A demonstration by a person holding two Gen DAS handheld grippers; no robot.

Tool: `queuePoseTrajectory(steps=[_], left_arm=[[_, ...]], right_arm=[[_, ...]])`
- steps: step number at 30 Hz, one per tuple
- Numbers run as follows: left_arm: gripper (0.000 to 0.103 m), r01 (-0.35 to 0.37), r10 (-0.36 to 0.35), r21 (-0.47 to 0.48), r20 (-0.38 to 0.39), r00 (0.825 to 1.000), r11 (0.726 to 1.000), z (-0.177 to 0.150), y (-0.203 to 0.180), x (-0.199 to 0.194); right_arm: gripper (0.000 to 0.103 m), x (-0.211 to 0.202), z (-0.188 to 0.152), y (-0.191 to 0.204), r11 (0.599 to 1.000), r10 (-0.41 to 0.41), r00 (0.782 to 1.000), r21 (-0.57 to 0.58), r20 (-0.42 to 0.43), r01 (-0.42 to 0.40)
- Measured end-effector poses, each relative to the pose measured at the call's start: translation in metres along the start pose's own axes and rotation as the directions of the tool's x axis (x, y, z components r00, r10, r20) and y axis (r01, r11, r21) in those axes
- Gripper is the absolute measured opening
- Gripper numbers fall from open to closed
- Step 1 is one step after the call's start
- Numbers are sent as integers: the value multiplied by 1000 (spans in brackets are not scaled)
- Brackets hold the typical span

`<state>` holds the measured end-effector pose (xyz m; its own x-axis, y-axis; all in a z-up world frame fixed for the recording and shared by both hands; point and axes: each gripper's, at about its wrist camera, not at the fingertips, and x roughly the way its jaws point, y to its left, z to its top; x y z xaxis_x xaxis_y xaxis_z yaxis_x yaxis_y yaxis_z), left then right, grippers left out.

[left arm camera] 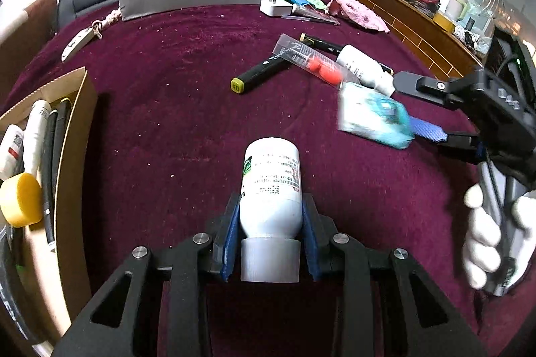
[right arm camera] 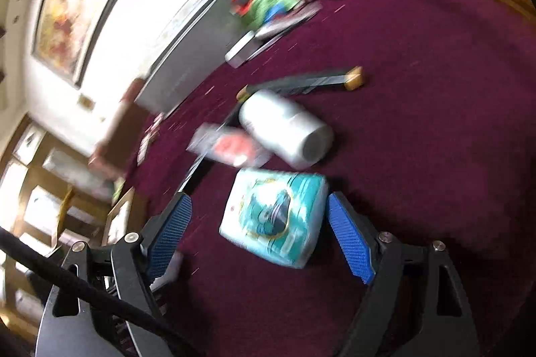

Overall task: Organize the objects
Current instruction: 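Grasp the blue cartoon tissue packet with the right gripper while the left gripper holds the bottle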

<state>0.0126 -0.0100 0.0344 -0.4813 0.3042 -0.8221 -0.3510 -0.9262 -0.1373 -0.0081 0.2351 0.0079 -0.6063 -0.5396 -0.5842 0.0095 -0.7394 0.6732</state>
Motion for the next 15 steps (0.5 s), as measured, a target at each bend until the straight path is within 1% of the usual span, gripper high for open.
queuePoseTrajectory(steps=[1, 2, 3, 4, 5, 6, 7, 9, 13, 15], left_arm=[[28, -2, 2, -1, 4, 1000, 1000, -1, -1, 0], [28, -4, 4, -1, 8, 1000, 1000, -2, -1, -1], [28, -4, 4, -3, 10, 1000, 1000, -2, 0, -1], [28, -2, 3, -7, 13, 1000, 1000, -2, 0, -1], [28, -1, 1, -10, 17, 1000, 1000, -2, 1, -1], [29, 0, 0, -15, 24, 1000, 1000, -3, 2, -1], [29, 1, 0, -17, 30, 1000, 1000, -3, 2, -1], [29, -3, 3, -18, 41, 999, 1000, -4, 1, -1], [29, -12, 12, -13, 68, 998, 1000, -6, 0, 0], [32, -15, 16, -9, 84, 996, 1000, -6, -1, 2]], right_arm=[[83, 6, -2, 5, 998, 57, 997, -11, -49, -58], [83, 14, -5, 9, 991, 128, 985, -17, -115, -131], [83, 18, -6, 13, 986, 156, 975, -33, -156, -163], [83, 21, -7, 18, 983, 161, 972, -56, -174, -173], [83, 20, -9, 22, 985, 146, 975, -70, -165, -159], [83, 19, -9, 22, 989, 110, 983, -83, -144, -123], [83, 17, -8, 22, 993, 55, 992, -97, -115, -66], [83, 13, -7, 20, 993, -40, 998, -114, -56, 33], [83, 12, -7, 19, 990, -84, 996, -116, -14, 82], [83, 14, -7, 21, 985, -106, 994, -135, -4, 104]])
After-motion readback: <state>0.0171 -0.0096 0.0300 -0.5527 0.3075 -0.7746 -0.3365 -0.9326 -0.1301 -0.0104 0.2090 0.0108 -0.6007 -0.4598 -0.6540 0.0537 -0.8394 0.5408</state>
